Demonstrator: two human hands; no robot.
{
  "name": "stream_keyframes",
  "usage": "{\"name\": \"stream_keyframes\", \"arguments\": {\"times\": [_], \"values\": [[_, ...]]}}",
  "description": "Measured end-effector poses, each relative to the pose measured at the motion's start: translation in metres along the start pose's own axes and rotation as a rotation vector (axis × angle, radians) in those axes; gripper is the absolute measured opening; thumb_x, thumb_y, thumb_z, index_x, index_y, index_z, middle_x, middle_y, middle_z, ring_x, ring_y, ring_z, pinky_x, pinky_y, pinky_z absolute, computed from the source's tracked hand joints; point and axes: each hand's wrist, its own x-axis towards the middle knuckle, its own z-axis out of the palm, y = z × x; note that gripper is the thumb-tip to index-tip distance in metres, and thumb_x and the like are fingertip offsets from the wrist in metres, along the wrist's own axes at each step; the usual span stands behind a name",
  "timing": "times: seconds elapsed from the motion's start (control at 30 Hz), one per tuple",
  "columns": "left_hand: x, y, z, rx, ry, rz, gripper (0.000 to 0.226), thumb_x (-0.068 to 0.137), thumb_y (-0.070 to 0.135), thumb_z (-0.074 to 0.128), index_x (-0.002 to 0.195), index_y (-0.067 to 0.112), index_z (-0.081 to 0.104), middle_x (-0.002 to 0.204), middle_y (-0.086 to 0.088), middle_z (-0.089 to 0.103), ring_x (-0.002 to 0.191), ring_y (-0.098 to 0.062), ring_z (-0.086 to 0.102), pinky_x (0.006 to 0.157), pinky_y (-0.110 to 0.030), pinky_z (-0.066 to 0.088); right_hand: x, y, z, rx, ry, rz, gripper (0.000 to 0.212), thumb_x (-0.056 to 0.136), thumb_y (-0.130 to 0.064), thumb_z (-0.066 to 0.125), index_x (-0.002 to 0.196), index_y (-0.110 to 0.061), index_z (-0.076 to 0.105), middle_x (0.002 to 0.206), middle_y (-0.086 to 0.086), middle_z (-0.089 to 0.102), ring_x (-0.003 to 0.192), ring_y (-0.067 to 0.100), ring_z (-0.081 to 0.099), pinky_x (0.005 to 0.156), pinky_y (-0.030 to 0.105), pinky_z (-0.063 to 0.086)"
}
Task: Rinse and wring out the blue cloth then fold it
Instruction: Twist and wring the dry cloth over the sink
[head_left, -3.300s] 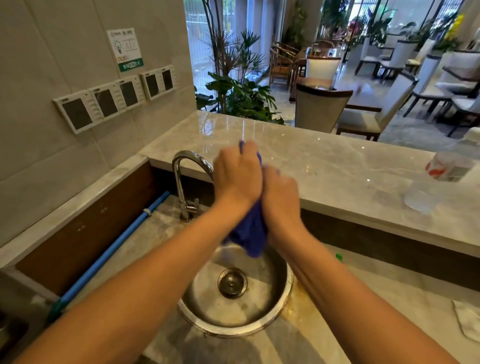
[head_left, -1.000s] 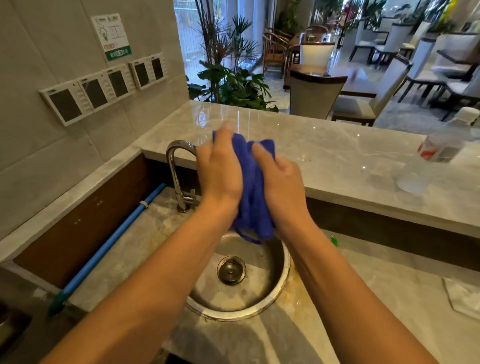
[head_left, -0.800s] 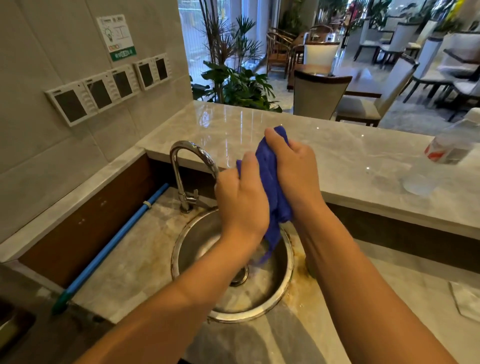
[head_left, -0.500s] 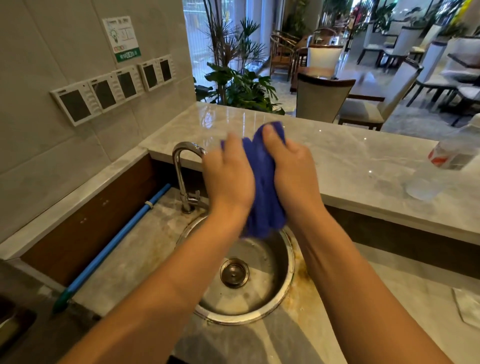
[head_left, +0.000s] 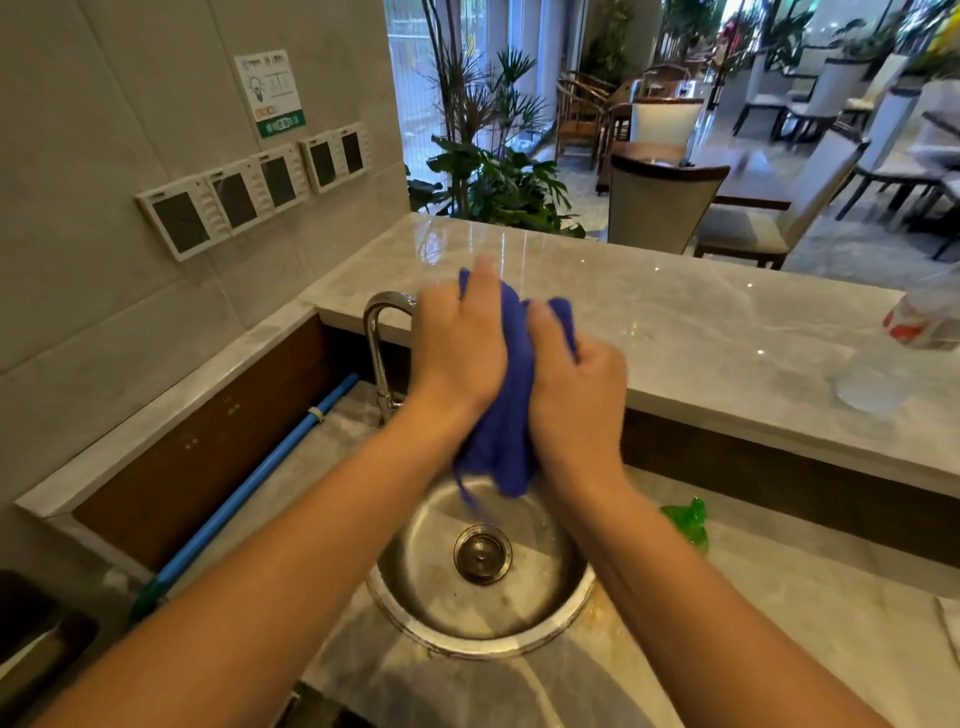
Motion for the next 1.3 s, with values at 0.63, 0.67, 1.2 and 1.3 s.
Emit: {"name": "stream_keyframes", "arguments": {"times": [0.63, 0.67, 1.2, 1.3], "values": [[-0.03, -0.025, 0.016, 0.007, 0.068, -0.061, 0.051, 0.083, 0.033, 0.049, 0.034, 0.019, 0.044, 0.039, 0.008, 0.034, 0.05, -0.017, 0.032, 0.055, -0.042, 0.033, -0.016, 0.032, -0.02, 0.035, -0.009, 0.148, 0.039, 0.098, -0.022, 0.057, 0.061, -0.009, 0.056, 0.052, 0.007, 0.042, 0.051, 0.019, 0.036, 0.047, 0.032, 0.029], [-0.016, -0.024, 0.017, 0.003, 0.122, -0.081, 0.054, 0.084, 0.03, 0.051, 0.032, 0.02, 0.043, 0.037, 0.009, 0.032, 0.05, -0.016, 0.03, 0.056, -0.039, 0.031, -0.025, 0.034, -0.019, 0.026, -0.044, 0.137, 0.041, 0.099, -0.022, 0.055, 0.06, -0.011, 0.055, 0.052, 0.005, 0.043, 0.051, 0.019, 0.037, 0.048, 0.031, 0.03], [-0.077, -0.055, 0.053, 0.142, 0.046, -0.046, 0.049, 0.083, 0.047, 0.041, 0.044, 0.019, 0.051, 0.038, 0.004, 0.042, 0.046, -0.017, 0.039, 0.054, -0.041, 0.038, 0.005, 0.039, -0.058, 0.126, 0.024, 0.229, 0.042, 0.1, -0.028, 0.054, 0.059, -0.02, 0.049, 0.047, -0.01, 0.046, 0.045, 0.005, 0.041, 0.047, 0.02, 0.036], [-0.041, -0.04, 0.045, 0.128, 0.186, -0.067, 0.051, 0.084, 0.037, 0.043, 0.035, 0.02, 0.047, 0.033, 0.007, 0.036, 0.046, -0.017, 0.032, 0.057, -0.038, 0.034, -0.031, 0.046, -0.049, 0.131, -0.005, 0.181, 0.034, 0.098, -0.036, 0.055, 0.078, -0.008, 0.057, 0.07, 0.016, 0.059, 0.064, 0.017, 0.051, 0.061, 0.035, 0.043]]}}
